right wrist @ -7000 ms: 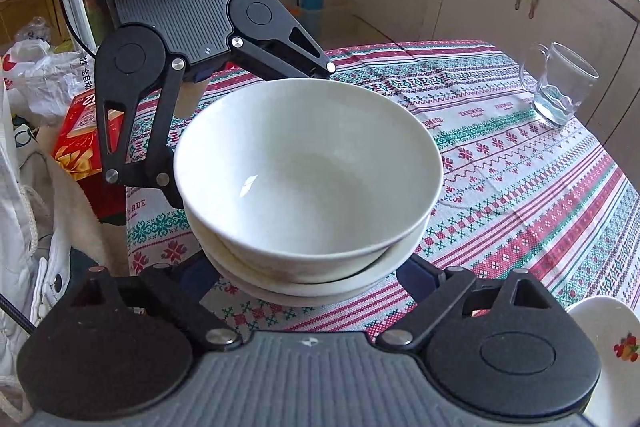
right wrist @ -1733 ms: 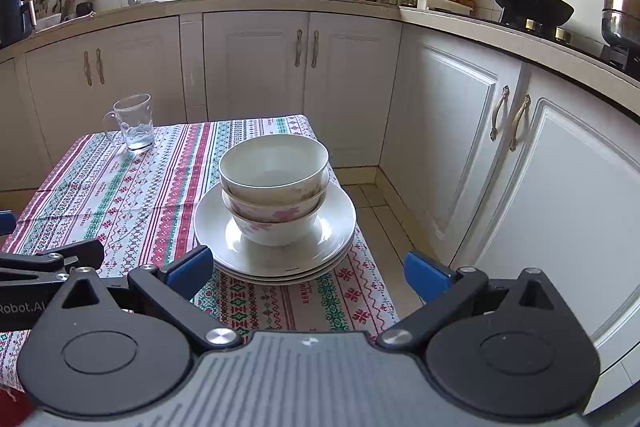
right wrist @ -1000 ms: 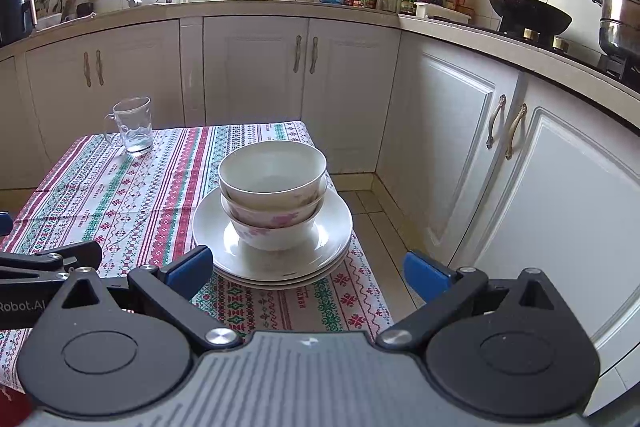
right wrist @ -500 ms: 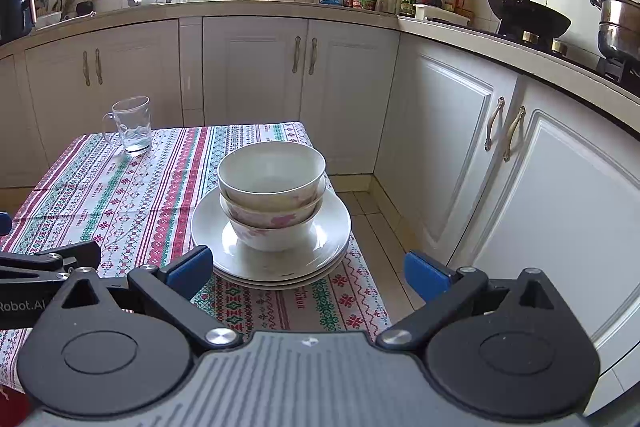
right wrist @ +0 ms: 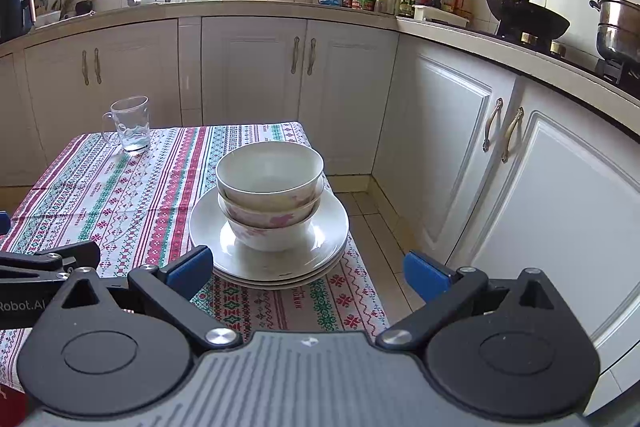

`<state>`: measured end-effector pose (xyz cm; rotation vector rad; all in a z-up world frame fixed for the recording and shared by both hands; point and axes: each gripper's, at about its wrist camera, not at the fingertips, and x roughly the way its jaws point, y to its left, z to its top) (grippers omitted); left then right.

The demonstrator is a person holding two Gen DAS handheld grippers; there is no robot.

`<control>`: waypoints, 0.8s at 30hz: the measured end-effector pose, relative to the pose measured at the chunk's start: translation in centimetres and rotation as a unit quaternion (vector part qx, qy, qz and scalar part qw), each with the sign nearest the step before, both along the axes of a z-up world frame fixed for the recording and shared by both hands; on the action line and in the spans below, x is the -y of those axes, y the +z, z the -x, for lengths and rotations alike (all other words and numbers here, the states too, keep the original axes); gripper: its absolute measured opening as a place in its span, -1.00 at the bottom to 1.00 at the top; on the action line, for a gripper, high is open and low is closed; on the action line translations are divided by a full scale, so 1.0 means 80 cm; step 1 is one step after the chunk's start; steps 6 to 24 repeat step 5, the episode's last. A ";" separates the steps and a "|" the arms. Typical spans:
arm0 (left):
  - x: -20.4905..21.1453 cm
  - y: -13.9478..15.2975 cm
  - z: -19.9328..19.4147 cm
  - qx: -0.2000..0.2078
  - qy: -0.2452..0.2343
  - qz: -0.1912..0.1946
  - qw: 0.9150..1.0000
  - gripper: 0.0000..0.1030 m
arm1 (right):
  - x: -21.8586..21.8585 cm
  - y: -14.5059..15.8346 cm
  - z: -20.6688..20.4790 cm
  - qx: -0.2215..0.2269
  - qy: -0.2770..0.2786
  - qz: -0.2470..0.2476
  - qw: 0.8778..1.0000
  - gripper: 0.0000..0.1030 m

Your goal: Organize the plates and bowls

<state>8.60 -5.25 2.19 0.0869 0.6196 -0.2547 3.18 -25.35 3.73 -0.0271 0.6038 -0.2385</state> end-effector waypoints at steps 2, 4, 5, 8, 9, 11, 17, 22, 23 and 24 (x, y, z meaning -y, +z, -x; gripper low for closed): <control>0.000 0.000 0.000 0.000 0.000 0.000 1.000 0.99 | 0.000 0.000 0.000 0.000 0.000 0.000 1.000 1.00; 0.000 0.000 0.000 -0.001 0.000 0.000 1.000 0.99 | 0.000 0.000 0.000 0.000 0.000 0.000 1.000 1.00; 0.000 0.000 0.000 0.000 0.000 0.000 1.000 0.99 | 0.000 0.000 0.000 0.000 0.000 0.000 1.000 1.00; 0.000 0.000 0.000 0.000 0.000 0.000 1.000 0.99 | 0.000 0.000 0.000 0.000 0.000 0.000 1.000 1.00; 0.000 0.000 0.000 0.000 0.000 0.000 1.000 0.99 | 0.000 0.000 0.000 0.000 0.000 0.000 1.000 1.00; 0.000 0.000 0.000 0.000 0.000 0.000 1.000 0.99 | 0.000 0.000 0.000 0.000 0.000 0.000 1.000 1.00; 0.000 0.000 0.000 0.000 0.000 0.000 1.000 0.99 | 0.000 0.000 0.000 0.000 0.000 0.000 1.000 1.00; 0.000 0.000 0.000 0.000 0.000 0.000 1.000 0.99 | 0.000 0.000 0.000 0.000 0.000 0.000 1.000 1.00; 0.000 0.000 0.000 0.000 0.000 0.000 1.000 0.99 | 0.000 0.000 0.000 0.000 0.000 0.000 1.000 1.00; 0.000 0.000 0.000 0.000 0.000 0.000 1.000 0.99 | 0.000 0.000 0.000 0.000 0.000 0.000 1.000 1.00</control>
